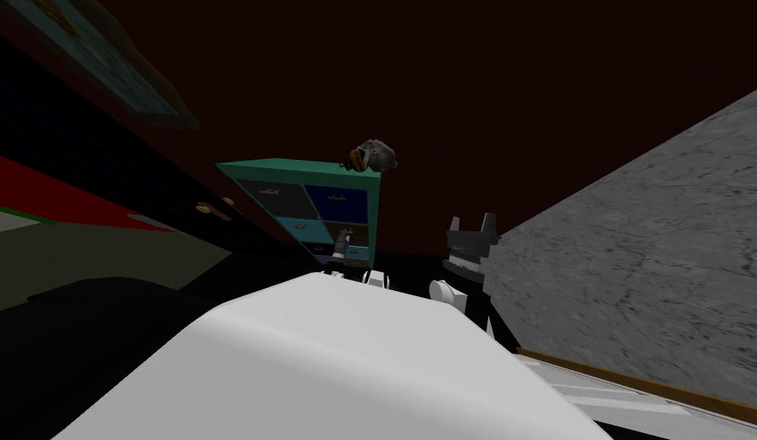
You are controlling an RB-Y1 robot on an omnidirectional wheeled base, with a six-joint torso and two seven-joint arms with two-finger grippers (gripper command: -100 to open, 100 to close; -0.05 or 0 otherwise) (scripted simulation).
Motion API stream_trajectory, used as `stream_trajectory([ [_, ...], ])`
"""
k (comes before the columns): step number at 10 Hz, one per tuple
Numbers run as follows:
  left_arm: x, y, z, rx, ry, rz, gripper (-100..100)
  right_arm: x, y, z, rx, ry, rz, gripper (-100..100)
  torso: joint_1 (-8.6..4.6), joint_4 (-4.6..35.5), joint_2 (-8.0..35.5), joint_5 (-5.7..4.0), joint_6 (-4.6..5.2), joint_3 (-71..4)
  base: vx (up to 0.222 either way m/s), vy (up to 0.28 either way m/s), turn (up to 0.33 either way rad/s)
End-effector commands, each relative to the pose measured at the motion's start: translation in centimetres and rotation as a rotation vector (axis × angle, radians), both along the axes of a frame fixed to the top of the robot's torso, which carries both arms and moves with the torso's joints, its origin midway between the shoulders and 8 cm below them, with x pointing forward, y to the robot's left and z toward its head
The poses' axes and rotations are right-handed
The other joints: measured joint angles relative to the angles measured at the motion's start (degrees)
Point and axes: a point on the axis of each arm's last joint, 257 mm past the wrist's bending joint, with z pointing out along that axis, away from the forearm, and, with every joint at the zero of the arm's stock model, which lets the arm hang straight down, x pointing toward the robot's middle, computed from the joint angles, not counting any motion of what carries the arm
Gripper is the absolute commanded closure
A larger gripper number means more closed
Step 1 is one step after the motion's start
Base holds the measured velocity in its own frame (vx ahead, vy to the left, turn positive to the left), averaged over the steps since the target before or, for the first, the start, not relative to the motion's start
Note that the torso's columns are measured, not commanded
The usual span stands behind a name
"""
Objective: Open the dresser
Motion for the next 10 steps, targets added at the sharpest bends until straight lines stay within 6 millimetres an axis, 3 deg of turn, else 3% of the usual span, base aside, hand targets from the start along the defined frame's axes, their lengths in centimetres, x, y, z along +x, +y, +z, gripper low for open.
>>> stream_trajectory([
  [1,-0.1,-0.1,-0.4,-0.001,0.002,0.0,100,0.0,0.0,0.0,0.0,0.0,0.0,0,0.0,0.06,0.2,0.0,0.0,0.13,-0.022,-0.001,0.01],
  [6,-0.4,-0.3,0.4,0.0,-0.002,-0.007,100,0.0,0.0,0.0,0.0,0.0,0.0,0,-0.1,0.03,0.05,-0.03,0.01,0.04,-0.166,-0.022,0.012],
  [7,-0.4,0.3,0.3,0.03,0.004,-0.018,-100,0.0,0.0,0.0,0.0,0.0,0.0,0,0.03,-0.06,-0.32,0.0,0.01,-0.16,-0.02,-0.005,-0.004],
  [10,-0.5,1.5,0.2,0.086,0.017,-0.039,-100,0.0,0.0,0.0,0.0,0.0,0.0,0,0.05,-0.04,-0.19,0.01,0.0,-0.11,0.017,0.005,0.0],
])
